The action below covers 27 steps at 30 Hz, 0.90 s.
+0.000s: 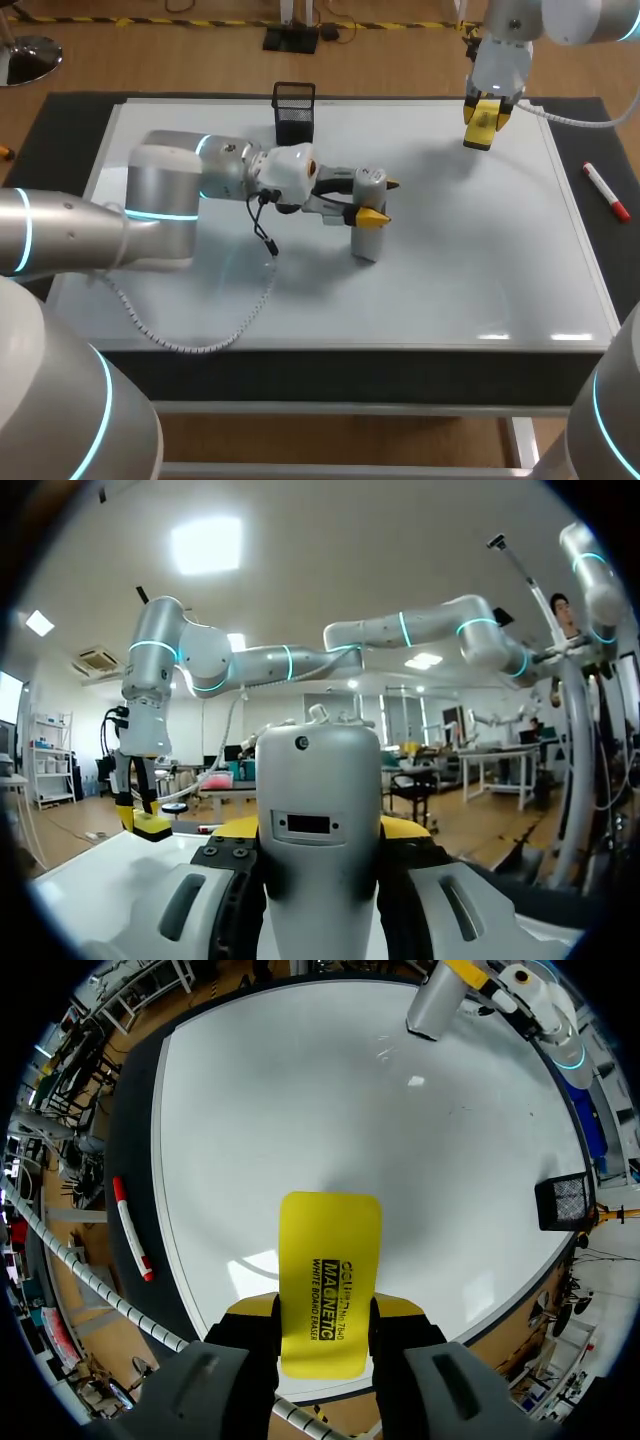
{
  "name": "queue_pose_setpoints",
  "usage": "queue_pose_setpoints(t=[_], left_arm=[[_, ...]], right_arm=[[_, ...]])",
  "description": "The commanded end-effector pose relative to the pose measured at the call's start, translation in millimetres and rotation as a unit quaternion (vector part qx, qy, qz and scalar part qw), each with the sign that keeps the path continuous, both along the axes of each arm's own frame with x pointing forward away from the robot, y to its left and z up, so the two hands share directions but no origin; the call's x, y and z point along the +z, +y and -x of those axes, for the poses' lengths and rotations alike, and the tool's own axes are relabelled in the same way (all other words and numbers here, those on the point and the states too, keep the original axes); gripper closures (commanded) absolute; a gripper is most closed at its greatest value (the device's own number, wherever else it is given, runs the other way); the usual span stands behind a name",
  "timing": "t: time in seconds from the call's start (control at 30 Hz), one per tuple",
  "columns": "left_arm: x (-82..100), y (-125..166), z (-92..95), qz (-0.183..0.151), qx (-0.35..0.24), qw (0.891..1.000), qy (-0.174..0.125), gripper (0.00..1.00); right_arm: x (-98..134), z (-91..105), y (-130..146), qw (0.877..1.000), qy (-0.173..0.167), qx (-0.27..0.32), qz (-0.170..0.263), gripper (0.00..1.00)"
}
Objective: Pick up the inspection probe, press it on each red-marked spot on the whiteboard one by one, put down the probe, pick up the eraser, and wipe off all the red marks.
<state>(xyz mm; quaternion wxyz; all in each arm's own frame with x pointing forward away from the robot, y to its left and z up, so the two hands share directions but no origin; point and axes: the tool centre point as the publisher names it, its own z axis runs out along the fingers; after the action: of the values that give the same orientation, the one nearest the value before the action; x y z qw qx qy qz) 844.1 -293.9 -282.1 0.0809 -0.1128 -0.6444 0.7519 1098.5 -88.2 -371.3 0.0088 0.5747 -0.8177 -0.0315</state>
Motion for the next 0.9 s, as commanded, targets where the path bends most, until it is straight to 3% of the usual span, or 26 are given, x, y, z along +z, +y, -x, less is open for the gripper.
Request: queue_pose_setpoints(t=[0.03,0.2,0.33,0.4,0.73,0.9], left_arm=[[14.1,28.6,-9.0,0.005,0.012,1.000,0.001,1.00],[23.7,77.8,-33.6,-0.003,0.051,0.999,0.014,1.00],[32.0,117.2,-47.1,-0.030,0.085,0.996,0.002,1.00],[33.7,137.9,-52.9,-0.027,0.105,0.994,0.004,1.00],[23.9,208.8,-74.2,-0.038,0.175,0.984,0.022,1.00],[20.1,230.9,-78.5,-0.013,0.203,0.979,0.022,1.00]], right_arm=[[1.2,-1.1,-0.9,1.000,0.001,0.001,0.001,1.00],[1.2,-1.1,-0.9,1.000,0.001,0.001,0.001,1.00],[1.2,-1.1,-0.9,1.000,0.001,0.001,0.001,1.00],[1.2,-1.1,-0.9,1.000,0.001,0.001,0.001,1.00],[1.2,-1.1,-0.9,1.000,0.001,0.001,0.001,1.00],[1.2,-1.1,-0.9,1.000,0.001,0.001,0.001,1.00]])
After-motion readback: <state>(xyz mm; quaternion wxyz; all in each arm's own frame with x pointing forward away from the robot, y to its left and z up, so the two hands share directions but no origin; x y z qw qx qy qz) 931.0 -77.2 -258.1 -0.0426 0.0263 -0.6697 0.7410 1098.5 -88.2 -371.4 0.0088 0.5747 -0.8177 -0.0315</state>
